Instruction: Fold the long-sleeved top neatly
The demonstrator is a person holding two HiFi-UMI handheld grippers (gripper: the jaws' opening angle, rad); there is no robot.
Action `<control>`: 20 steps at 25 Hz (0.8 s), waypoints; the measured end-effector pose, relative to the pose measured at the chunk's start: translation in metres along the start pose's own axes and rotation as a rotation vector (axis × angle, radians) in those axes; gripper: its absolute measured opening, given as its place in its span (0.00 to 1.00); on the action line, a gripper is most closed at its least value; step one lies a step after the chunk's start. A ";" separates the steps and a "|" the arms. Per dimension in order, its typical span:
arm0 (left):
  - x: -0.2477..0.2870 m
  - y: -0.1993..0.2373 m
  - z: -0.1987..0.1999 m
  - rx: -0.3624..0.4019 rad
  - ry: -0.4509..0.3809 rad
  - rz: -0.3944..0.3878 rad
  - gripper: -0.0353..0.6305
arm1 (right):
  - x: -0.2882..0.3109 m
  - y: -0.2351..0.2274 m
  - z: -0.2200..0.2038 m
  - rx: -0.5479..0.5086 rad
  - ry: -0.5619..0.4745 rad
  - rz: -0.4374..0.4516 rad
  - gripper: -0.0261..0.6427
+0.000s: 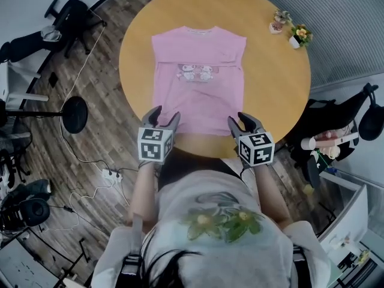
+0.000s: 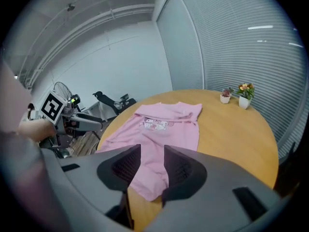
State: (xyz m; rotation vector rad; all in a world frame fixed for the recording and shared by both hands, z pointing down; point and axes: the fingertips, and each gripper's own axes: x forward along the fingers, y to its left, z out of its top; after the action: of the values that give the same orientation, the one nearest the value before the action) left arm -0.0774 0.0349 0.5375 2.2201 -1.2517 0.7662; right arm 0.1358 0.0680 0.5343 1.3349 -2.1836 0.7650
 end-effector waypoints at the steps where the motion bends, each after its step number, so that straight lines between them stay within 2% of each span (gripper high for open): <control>1: 0.002 -0.001 -0.012 0.017 0.023 0.004 0.42 | 0.003 0.002 -0.009 -0.013 0.028 0.000 0.27; 7: 0.015 0.003 -0.084 0.081 0.210 0.035 0.42 | 0.019 0.008 -0.066 -0.038 0.203 0.014 0.29; 10: 0.017 0.007 -0.112 0.119 0.290 0.049 0.42 | 0.024 0.009 -0.089 -0.055 0.263 0.015 0.31; 12: 0.017 0.009 -0.128 0.118 0.334 0.059 0.42 | 0.027 0.009 -0.102 -0.066 0.293 0.013 0.31; 17: 0.021 0.019 -0.148 0.124 0.380 0.110 0.42 | 0.036 0.002 -0.122 -0.091 0.348 -0.042 0.31; 20: 0.023 0.026 -0.149 0.095 0.380 0.132 0.41 | 0.038 -0.003 -0.123 -0.088 0.350 -0.069 0.31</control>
State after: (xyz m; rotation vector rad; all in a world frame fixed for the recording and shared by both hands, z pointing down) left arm -0.1255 0.1045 0.6648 1.9520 -1.1956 1.2545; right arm 0.1347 0.1245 0.6501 1.1299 -1.8652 0.7988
